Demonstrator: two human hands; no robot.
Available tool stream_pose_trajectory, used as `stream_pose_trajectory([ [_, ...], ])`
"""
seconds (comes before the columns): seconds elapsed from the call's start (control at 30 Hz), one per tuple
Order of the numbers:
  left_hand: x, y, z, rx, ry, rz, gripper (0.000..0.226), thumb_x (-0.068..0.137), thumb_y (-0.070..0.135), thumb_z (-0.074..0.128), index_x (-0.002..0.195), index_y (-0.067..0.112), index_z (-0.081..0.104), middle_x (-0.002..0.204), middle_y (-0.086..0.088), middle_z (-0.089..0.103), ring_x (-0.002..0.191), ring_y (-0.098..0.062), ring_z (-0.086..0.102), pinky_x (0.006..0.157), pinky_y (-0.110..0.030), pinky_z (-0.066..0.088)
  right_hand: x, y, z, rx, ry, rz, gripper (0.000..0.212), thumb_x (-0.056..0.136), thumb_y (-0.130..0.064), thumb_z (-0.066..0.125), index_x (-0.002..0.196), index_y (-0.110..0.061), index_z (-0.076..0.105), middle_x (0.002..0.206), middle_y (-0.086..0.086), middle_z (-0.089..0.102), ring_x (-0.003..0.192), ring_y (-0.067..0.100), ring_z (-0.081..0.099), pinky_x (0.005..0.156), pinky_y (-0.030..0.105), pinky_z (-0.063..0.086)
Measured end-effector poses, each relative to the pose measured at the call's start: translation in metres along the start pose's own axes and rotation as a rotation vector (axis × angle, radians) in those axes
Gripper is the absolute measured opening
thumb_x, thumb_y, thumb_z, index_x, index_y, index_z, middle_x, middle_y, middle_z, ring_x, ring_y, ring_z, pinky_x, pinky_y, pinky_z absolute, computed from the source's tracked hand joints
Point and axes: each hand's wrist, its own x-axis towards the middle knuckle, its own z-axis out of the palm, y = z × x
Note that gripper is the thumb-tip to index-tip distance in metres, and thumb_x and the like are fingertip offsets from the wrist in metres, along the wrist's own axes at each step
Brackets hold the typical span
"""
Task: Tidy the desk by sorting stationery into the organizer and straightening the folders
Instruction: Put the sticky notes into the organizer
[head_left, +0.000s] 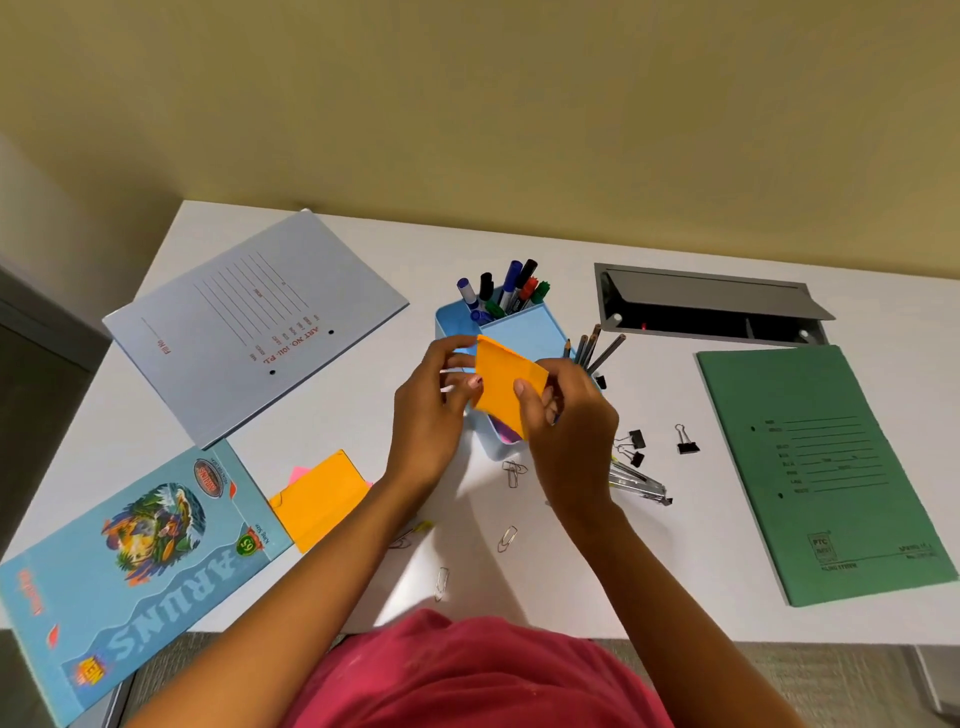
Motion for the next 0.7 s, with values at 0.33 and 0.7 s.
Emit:
stream_pose_trajectory([
  [0.33,-0.013,-0.027,0.011,0.325,-0.169,-0.019,0.04,0.098,0.01,0.044,0.137,0.02,0.046,0.144,-0.001,0.046,0.131,-0.019,0.045,0.108,-0.024,0.032,-0.014,0.019,0.027,-0.155,-0.091,-0.214,0.01,0.087,0.003,0.062,0.094,0.01,0.06,0.091,0.021,0.065,0.08,0.031,0.065,0.063,0.031,0.057],
  [0.7,-0.019,-0.038,0.019,0.353,-0.207,-0.096,0.049,0.1,0.026,0.041,0.147,0.028,0.028,0.154,0.003,0.031,0.139,-0.02,0.036,0.112,-0.031,0.029,-0.023,0.021,0.03,-0.313,-0.226,-0.093,0.031,0.096,-0.016,0.055,0.117,0.006,0.059,0.095,0.018,0.065,0.086,0.028,0.063,0.078,0.032,0.055],
])
